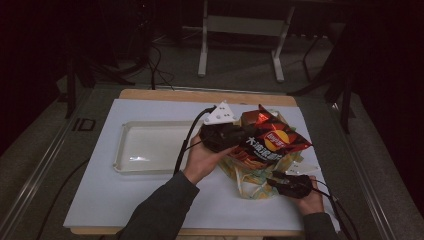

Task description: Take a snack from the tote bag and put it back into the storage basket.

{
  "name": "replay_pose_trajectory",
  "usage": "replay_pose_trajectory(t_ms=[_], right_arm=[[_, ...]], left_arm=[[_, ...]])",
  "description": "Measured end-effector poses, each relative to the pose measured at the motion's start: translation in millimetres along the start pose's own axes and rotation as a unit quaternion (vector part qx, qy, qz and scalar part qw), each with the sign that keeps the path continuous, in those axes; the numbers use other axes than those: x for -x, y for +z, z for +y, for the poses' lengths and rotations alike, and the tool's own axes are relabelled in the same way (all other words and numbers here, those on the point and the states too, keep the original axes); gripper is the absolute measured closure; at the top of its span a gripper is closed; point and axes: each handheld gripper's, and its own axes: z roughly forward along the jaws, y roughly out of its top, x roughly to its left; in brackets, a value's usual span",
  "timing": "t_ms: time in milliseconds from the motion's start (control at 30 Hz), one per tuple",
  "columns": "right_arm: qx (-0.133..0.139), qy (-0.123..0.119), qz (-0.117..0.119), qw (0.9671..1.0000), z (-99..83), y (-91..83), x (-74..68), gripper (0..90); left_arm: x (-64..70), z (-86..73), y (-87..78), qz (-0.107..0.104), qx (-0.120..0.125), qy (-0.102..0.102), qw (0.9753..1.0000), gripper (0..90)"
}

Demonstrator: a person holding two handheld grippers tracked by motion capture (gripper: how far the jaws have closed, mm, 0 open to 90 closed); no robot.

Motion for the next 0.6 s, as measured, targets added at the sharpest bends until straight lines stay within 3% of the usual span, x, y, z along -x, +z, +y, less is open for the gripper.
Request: replay_pose_trajectory(t_ms=[600], right_arm=[[0.0, 0.001, 0.0, 1.0, 0.0, 0.0, 0.0, 58.7]], left_arm=[[-29.6, -14.6, -45.2, 0.051, 0.015, -0.02, 0.9984, 89.8]])
